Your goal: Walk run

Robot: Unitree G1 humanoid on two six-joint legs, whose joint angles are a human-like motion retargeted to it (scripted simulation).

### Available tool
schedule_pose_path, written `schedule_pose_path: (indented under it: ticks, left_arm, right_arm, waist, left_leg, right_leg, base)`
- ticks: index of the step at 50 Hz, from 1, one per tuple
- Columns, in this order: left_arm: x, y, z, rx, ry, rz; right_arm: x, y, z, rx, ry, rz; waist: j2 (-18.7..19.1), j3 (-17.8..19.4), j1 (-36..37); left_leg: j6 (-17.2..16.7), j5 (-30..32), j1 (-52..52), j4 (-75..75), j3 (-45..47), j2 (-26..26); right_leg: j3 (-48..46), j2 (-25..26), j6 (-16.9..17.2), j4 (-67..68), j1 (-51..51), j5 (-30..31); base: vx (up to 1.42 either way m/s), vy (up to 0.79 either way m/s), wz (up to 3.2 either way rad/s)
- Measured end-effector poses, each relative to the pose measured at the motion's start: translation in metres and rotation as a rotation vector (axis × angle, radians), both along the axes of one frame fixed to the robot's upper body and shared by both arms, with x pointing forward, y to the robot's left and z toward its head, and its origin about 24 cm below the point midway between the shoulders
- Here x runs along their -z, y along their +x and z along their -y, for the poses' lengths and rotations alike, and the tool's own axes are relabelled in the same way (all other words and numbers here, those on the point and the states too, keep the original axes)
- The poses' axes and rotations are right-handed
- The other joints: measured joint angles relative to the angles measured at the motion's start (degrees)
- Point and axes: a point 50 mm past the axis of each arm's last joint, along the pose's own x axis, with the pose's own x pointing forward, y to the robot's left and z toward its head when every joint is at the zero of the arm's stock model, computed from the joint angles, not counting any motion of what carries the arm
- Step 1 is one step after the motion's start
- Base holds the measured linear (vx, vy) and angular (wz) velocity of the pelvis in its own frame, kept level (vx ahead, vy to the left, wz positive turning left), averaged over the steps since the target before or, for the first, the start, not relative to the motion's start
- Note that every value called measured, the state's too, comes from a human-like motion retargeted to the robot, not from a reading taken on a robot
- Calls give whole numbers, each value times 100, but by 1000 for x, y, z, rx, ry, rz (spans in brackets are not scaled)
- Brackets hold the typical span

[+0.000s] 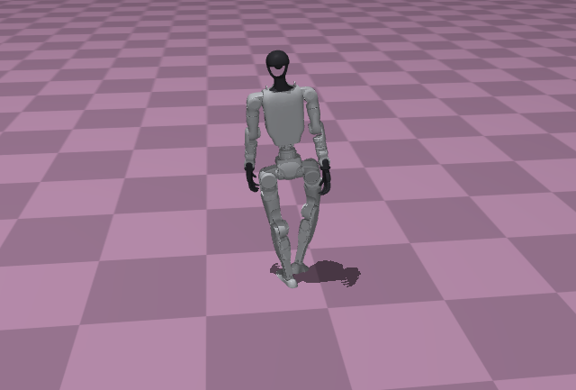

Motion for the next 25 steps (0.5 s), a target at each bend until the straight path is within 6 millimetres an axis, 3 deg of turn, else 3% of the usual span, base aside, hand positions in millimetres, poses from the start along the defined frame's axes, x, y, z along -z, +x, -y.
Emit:
schedule_pose_path:
  ticks: [5, 8, 10, 12, 15, 18, 20, 22, 25]
  left_arm:
    - [-25, 67, -13, 167, 12, 163]
    - [-32, 82, -16, 283, 62, 196]
    - [-30, 77, -17, 322, 90, 197]
    - [-22, 56, -18, 325, 100, 154]
    - [-5, 6, -20, 302, 91, -6]
    - [7, -50, -9, 246, 66, -177]
    - [9, -82, -7, 160, 45, -290]
    - [8, -107, -5, 50, 8, -385]
    - [6, -134, 7, -116, -60, -478]
  right_arm:
    - [-5, -26, -13, 158, 66, -90]
    - [-7, -36, -16, 216, 61, -115]
    - [-8, -38, -14, 230, 43, -125]
    - [-7, -35, -11, 227, 17, -127]
    - [-5, -26, -11, 229, -3, -104]
    - [0, -8, -15, 242, -7, -32]
    - [3, 11, -14, 214, -2, 38]
    - [5, 40, -8, 154, -13, 115]
    - [5, 91, 1, 56, -56, 243]
  waist:
    - [-339, 185, -650]
    - [-336, 43, -675]
    - [-273, -120, -645]
    - [-161, -278, -776]
    - [-216, -388, -1063]
    - [-732, -369, -689]
    - [-1067, -266, -457]
    - [-1223, -109, -303]
    - [-1008, 74, 4]
  left_leg:
    - [-90, -313, 810, -285, -228, -472]
    - [-210, -529, 1083, -236, -181, -457]
    - [-222, -592, 1159, -85, -353, -523]
    - [-366, -230, 1289, 142, -387, -486]
    - [-418, 1269, 1505, 789, 147, -388]
    - [137, 2678, 1317, 2329, 1067, -453]
    - [364, 2301, 920, 3593, 1344, -322]
    - [558, 1740, 439, 4453, 1703, 80]
    - [235, 1296, -608, 4792, 1371, 341]
  right_leg:
    - [206, 219, -30, -2908, -873, -257]
    - [751, 387, -32, -3457, -1377, -436]
    - [673, 416, -364, -3149, -1464, -474]
    - [250, 421, -704, -2925, -1308, -315]
    - [797, 111, -601, -2402, -1102, -58]
    - [919, -301, -556, -2477, -295, -456]
    - [683, -638, -430, -2599, 278, -634]
    - [820, -574, -326, -2857, 764, -751]
    - [300, -183, -199, -3490, 1533, -713]
  base:
    - [79, -21, 94]
    - [105, -29, 46]
    - [98, -22, 9]
    - [101, -18, 36]
    - [124, -29, 68]
    - [113, -25, -14]
    - [111, -33, -30]
    - [87, -26, 19]
    - [74, -20, -4]
